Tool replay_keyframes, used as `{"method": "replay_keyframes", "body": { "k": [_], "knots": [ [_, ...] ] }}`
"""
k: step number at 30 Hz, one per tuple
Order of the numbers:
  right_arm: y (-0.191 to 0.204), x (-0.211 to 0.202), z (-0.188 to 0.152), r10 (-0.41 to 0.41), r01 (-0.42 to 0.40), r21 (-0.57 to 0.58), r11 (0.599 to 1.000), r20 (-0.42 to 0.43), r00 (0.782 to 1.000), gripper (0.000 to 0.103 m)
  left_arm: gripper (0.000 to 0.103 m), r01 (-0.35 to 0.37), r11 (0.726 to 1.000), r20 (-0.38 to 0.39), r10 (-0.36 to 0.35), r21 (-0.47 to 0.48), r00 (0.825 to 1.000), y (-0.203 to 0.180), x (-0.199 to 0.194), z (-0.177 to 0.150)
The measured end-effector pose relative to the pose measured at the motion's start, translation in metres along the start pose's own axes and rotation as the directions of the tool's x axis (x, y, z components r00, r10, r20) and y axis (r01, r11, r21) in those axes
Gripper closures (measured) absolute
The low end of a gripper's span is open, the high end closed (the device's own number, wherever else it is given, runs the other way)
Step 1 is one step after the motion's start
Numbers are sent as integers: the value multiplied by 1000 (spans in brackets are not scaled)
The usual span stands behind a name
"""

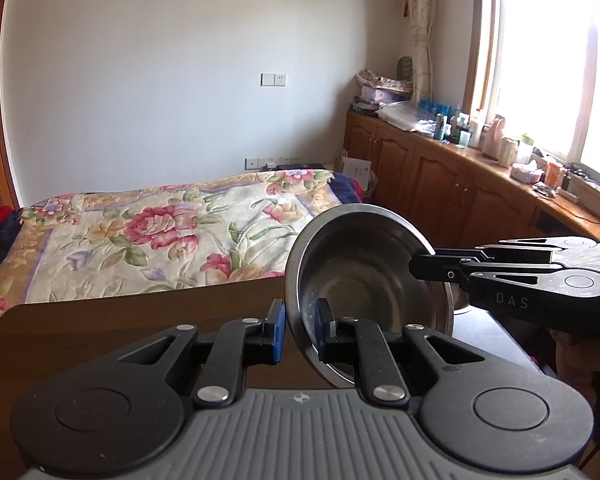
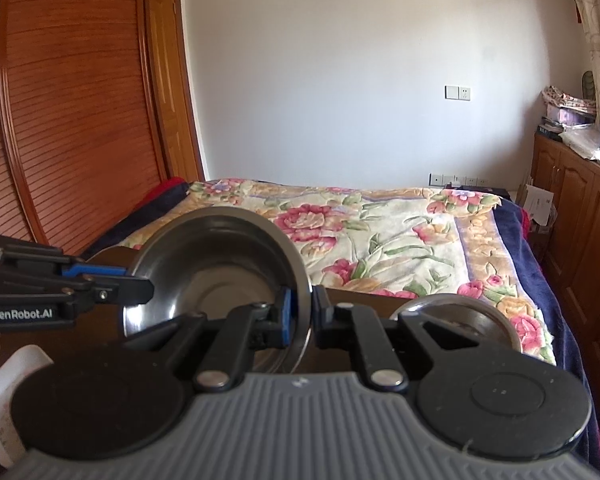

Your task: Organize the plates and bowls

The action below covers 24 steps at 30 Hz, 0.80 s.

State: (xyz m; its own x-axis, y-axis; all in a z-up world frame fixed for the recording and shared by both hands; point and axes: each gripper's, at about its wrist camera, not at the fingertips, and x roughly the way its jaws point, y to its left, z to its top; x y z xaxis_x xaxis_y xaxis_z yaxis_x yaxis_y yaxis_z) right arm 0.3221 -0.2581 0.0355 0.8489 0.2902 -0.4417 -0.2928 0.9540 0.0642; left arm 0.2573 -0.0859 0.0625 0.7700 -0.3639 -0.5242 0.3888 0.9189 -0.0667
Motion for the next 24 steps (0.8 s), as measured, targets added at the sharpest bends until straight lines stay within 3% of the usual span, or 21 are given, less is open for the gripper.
{"method": "replay_keyframes", "body": {
  "k": [12, 24],
  "knots": [
    [16, -32, -14, -6, 6, -24, 1000, 21, 1000, 90, 87, 48, 999, 25, -48, -5, 999, -1, -39, -23],
    [29, -44, -39, 6, -6, -23, 1000, -14, 1000, 90, 87, 67, 998, 4, -67, -11, 998, -6, -55, -57]
  ]
}}
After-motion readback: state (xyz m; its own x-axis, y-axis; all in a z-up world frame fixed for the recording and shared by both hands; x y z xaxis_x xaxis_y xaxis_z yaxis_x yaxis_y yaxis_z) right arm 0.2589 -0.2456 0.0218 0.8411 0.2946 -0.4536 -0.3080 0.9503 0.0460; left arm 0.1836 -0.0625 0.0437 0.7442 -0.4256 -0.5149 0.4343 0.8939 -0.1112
